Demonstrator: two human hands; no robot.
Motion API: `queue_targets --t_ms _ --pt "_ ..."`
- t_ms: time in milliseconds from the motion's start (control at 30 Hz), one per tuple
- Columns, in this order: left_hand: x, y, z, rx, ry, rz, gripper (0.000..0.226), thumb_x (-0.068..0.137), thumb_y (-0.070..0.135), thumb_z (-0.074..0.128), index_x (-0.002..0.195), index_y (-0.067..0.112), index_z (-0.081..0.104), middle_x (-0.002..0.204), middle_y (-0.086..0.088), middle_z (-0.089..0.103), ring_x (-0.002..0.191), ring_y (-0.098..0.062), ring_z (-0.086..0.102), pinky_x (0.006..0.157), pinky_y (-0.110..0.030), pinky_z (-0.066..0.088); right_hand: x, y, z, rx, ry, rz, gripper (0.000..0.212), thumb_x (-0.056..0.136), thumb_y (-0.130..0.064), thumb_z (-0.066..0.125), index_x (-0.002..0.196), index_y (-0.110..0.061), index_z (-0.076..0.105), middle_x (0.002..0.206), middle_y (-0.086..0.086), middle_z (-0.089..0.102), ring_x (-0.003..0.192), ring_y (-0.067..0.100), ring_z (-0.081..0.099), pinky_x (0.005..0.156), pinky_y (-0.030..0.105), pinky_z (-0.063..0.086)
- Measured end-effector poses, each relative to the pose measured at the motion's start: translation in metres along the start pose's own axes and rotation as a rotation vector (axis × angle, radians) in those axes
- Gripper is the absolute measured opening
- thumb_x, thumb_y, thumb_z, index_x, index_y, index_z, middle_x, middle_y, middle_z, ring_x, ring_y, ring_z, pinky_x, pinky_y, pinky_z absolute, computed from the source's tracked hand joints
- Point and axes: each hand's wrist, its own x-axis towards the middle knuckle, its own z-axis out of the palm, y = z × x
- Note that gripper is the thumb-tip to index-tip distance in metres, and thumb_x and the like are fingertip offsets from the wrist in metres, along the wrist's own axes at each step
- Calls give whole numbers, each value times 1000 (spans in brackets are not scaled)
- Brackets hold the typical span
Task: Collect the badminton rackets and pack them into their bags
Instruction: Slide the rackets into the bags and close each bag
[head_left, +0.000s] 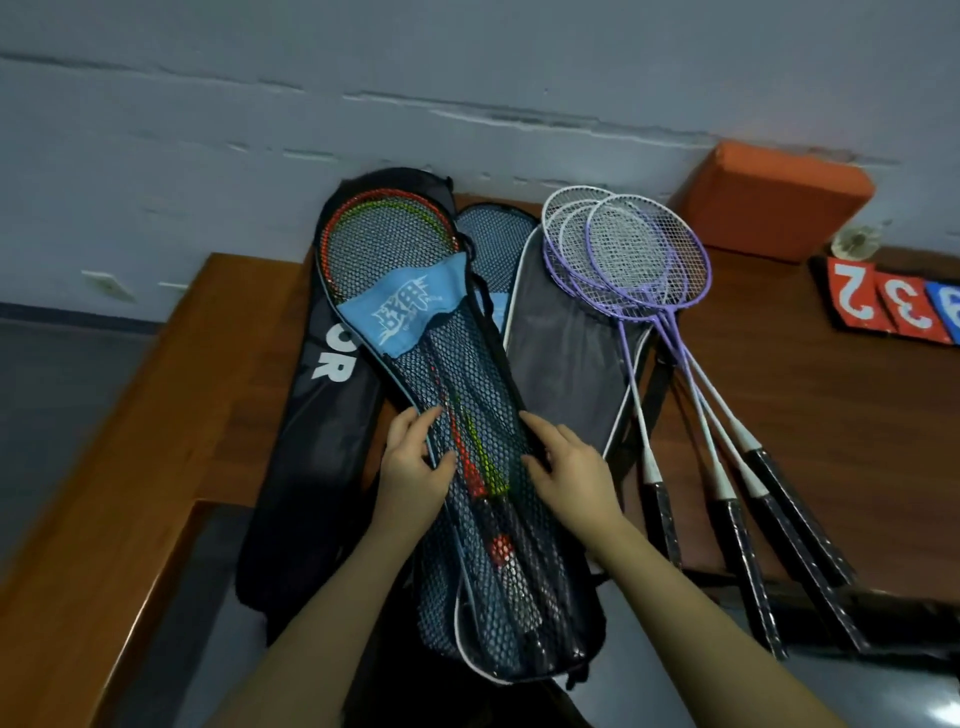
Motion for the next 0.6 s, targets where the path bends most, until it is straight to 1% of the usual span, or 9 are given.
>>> queue_targets --t_ms 67,133,167,233,300,433,533,600 --pt "-1 3 -2 5 72 -26 49 82 5 64 129 15 51 135 -5 39 114 -28 50 101 -39 42 5 -6 6 84 -31 27 52 89 -22 58 138 -26 41 116 5 60 98 29 60 77 40 51" --pt "-3 7 -4 19 212 -95 43 85 4 60 127 10 53 135 -8 43 121 -24 46 102 -26 35 13 -14 8 147 -63 36 53 90 -23 58 139 -27 39 124 4 57 106 26 57 81 40 51" --pt "-4 10 -7 20 277 -137 39 86 4 58 125 8 54 135 -8 45 122 -21 45 100 -21 32 16 -18 10 164 -78 26 53 90 -24 58 140 -27 39 124 4 57 106 24 57 79 38 50" --pt "-5 15 -14 17 352 -162 36 89 4 54 124 7 54 133 -8 47 122 -18 44 98 -17 29 19 -27 12 176 -80 -15 51 91 -23 57 139 -25 41 114 4 58 98 24 57 72 34 46" --pt "-2 18 -24 18 376 -93 35 89 2 53 124 5 55 131 -9 49 121 -18 46 98 -17 31 20 -39 13 197 -19 -38 45 91 -21 56 136 -21 47 105 4 57 92 24 57 68 31 42" --pt "7 23 -50 90 389 61 32 89 1 52 121 1 57 128 -18 53 122 -26 48 100 -19 31 23 -65 16 261 158 -90 36 92 -14 55 127 -14 56 98 4 57 87 24 58 69 36 48" --pt "16 28 -74 95 384 113 31 89 1 53 120 3 59 130 -16 53 124 -25 47 103 -24 32 28 -88 20 295 225 -139 34 92 -12 54 126 -11 56 96 4 58 86 17 55 70 37 49" --pt "25 29 -92 86 380 143 32 89 0 53 121 4 59 131 -14 53 124 -23 47 104 -25 34 33 -104 24 305 270 -141 33 92 -13 53 125 -10 57 93 4 57 82 13 51 67 36 47"
